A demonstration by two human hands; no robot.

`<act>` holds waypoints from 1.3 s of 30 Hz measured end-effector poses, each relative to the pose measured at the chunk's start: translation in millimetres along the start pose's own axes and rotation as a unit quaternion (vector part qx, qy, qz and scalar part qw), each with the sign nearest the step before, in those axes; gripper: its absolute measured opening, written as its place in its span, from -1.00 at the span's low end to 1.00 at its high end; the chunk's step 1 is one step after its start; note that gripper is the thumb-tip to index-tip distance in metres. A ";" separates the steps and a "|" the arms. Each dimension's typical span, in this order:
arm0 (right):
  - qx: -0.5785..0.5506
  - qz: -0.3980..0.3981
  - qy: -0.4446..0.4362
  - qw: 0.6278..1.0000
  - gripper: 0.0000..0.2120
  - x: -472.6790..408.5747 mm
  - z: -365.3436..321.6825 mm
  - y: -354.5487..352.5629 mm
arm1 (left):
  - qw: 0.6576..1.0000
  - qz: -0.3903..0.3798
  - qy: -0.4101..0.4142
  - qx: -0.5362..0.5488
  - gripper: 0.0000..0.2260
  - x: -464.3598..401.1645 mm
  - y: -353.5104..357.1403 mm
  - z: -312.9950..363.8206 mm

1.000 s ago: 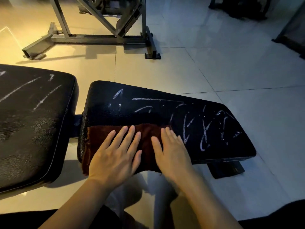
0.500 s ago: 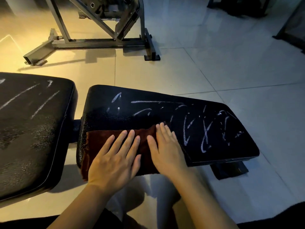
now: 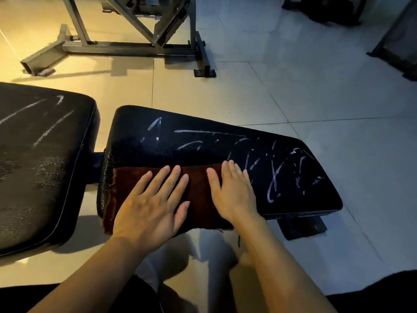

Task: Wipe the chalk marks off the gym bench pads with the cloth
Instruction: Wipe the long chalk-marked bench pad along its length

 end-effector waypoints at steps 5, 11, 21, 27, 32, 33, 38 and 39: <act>-0.013 0.020 -0.042 0.999 -0.17 80.4 -3.7 25.0 | 1.000 -0.014 0.002 0.009 -0.48 -1.4 -5.8 -0.6; 0.016 0.034 -0.002 0.999 -0.23 85.4 1.4 27.2 | 0.998 -0.031 0.057 -0.016 -0.47 -3.0 -4.6 -7.4; 0.000 0.010 0.013 1.000 -0.22 98.3 15.0 19.7 | 0.997 -0.048 0.059 -0.010 -0.46 -5.1 -5.4 -5.7; -0.021 -0.004 0.016 1.000 -0.28 69.6 21.1 15.2 | 0.998 -0.027 0.059 -0.017 -0.46 -4.0 -5.4 -0.9; -0.001 -0.006 0.010 1.000 -0.31 51.8 14.5 2.4 | 0.998 -0.035 0.056 -0.021 -0.46 -2.7 -5.5 0.1; -0.008 -0.013 -0.001 1.000 -0.28 67.9 12.0 5.0 | 0.998 -0.031 0.056 -0.019 -0.46 -2.2 -5.6 0.4; -0.004 -0.043 -0.025 0.999 -0.26 86.4 11.9 12.7 | 0.998 -0.001 0.053 -0.029 -0.48 -2.5 -3.5 0.6; 0.000 -0.038 -0.025 0.999 -0.29 69.9 15.1 11.9 | 0.998 0.001 0.056 -0.030 -0.48 -2.9 -3.7 0.6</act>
Point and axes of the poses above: each hand's wrist, its own x-axis away from the middle knuckle, its own y-axis out of the palm, z = x × y, the point moved 1 cm from there along -x, towards the middle knuckle, and after that the axes turned 9 degrees about -x, right-handed, at the moved point
